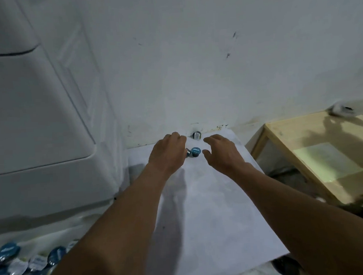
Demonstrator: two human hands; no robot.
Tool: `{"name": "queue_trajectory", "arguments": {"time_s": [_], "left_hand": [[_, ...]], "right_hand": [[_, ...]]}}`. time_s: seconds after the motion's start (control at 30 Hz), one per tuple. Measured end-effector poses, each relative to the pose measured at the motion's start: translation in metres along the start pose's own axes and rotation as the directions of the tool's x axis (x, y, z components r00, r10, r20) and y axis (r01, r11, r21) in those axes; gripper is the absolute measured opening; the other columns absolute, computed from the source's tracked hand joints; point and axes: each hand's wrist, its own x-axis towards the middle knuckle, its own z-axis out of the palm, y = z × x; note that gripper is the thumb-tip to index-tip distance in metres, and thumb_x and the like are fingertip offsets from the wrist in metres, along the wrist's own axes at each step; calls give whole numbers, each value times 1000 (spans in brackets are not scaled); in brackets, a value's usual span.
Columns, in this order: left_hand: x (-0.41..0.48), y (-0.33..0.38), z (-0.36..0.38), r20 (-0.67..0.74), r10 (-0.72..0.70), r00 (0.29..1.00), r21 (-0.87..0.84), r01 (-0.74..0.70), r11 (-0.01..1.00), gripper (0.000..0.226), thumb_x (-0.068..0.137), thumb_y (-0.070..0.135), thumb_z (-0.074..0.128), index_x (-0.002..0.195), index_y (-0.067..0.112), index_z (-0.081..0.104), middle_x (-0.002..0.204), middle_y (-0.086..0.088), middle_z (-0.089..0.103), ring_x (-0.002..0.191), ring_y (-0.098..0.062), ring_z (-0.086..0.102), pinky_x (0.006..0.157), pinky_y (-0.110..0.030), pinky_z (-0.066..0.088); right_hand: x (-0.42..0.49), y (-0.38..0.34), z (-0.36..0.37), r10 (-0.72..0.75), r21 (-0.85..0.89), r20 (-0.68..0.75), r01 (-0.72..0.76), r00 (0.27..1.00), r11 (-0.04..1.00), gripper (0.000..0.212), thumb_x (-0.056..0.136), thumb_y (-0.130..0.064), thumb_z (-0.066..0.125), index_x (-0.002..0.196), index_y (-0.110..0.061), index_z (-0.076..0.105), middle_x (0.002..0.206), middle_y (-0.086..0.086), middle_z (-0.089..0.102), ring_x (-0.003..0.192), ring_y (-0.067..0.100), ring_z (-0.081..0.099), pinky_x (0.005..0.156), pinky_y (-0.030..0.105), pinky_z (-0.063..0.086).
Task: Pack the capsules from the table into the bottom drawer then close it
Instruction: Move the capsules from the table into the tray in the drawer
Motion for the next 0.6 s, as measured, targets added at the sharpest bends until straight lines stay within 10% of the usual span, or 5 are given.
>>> {"name": "queue_trajectory", "arguments": {"time_s": [0.6], "left_hand": [[83,-35,103,328,-40,944,-36,55,998,35,86,15,57,121,17,55,125,-6,53,113,-25,48,89,-36,43]], "right_hand": [[102,44,89,10,47,258,-23,966,999,33,88,-22,59,118,-9,56,120,13,58,103,31,59,86,41,51]]}}
